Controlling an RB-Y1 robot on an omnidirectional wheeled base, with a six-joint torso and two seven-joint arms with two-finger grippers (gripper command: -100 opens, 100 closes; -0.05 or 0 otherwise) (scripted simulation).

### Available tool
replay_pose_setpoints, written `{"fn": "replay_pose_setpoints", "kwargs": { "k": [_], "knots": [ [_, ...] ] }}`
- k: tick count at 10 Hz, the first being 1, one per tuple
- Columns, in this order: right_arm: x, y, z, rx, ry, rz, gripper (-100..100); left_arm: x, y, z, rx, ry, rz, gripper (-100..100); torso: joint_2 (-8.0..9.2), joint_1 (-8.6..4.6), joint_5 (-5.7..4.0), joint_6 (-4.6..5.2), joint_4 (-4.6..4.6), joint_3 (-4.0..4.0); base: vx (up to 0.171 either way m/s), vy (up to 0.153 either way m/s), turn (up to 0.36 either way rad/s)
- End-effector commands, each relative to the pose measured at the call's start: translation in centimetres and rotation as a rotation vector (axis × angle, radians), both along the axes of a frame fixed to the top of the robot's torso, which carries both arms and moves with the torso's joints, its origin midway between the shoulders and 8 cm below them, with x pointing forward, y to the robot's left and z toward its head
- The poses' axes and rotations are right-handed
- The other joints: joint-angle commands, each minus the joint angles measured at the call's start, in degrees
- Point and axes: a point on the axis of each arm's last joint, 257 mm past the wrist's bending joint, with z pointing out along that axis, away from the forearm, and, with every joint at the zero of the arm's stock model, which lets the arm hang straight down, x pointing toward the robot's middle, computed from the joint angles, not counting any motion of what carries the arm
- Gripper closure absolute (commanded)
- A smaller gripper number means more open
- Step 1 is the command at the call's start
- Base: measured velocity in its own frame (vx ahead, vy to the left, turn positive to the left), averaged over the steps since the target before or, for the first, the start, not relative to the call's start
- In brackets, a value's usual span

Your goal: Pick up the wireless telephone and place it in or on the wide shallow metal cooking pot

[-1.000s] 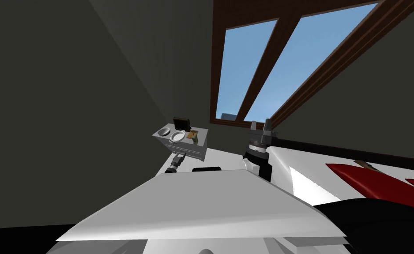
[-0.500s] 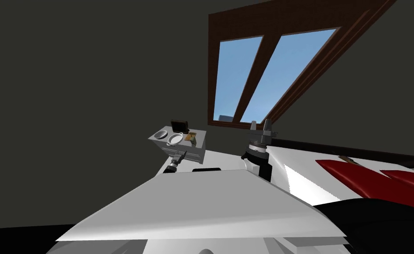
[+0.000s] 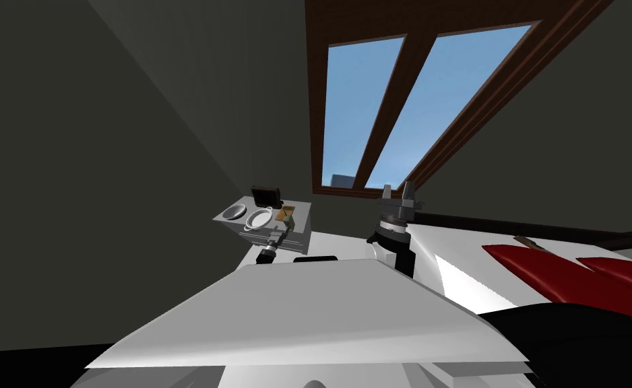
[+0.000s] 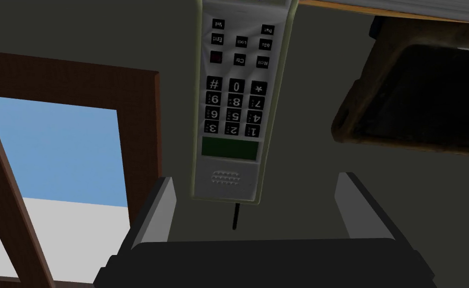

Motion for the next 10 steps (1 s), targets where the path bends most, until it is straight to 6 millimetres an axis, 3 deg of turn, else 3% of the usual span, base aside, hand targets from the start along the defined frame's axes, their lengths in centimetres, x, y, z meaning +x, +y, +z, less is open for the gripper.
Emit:
{"fn": "replay_pose_setpoints", "kwargs": {
  "k": [1,2,3,4,5,6,7,10],
  "knots": [
    [0.0,0.0,0.0,0.000,0.000,0.000,0,0.2,-1.0,0.4,-0.020,-0.014,0.003,-100,0.00,0.00,0.00,0.00,0.00,0.00,0.029,-0.013,-0.038],
    [0.0,0.0,0.0,0.000,0.000,0.000,0,0.1,-0.7,0.2,-0.012,-0.008,0.002,-100,0.05,0.00,0.00,0.00,0.01,0.03,0.013,-0.006,-0.007],
    [0.0,0.0,0.0,0.000,0.000,0.000,0,0.1,-0.8,0.2,-0.013,-0.010,0.002,0,0.12,0.04,0.00,-0.01,0.02,0.06,0.000,0.000,0.000],
    [0.0,0.0,0.0,0.000,0.000,0.000,0,0.7,0.8,0.5,-0.013,-0.011,0.033,-100,0.16,0.06,0.01,-0.01,0.03,0.09,0.011,-0.024,-0.241],
    [0.0,0.0,0.0,0.000,0.000,0.000,0,1.0,1.9,0.7,-0.014,-0.013,0.055,-100,0.15,0.00,0.00,0.03,0.04,0.09,0.017,-0.036,-0.254],
    [0.0,0.0,0.0,0.000,0.000,0.000,0,0.6,0.9,0.7,-0.013,-0.013,0.039,-100,0.14,-0.05,-0.01,0.02,0.03,0.08,0.008,-0.014,-0.034],
    [0.0,0.0,0.0,0.000,0.000,0.000,0,0.6,1.0,0.7,-0.013,-0.012,0.042,100,0.16,0.01,-0.01,-0.02,0.03,0.09,0.000,0.000,0.000],
    [0.0,0.0,0.0,0.000,0.000,0.000,0,0.6,1.0,0.7,-0.011,-0.013,0.042,100,0.19,0.09,0.05,-0.01,0.04,0.11,0.000,0.000,0.000]
  ]
}}
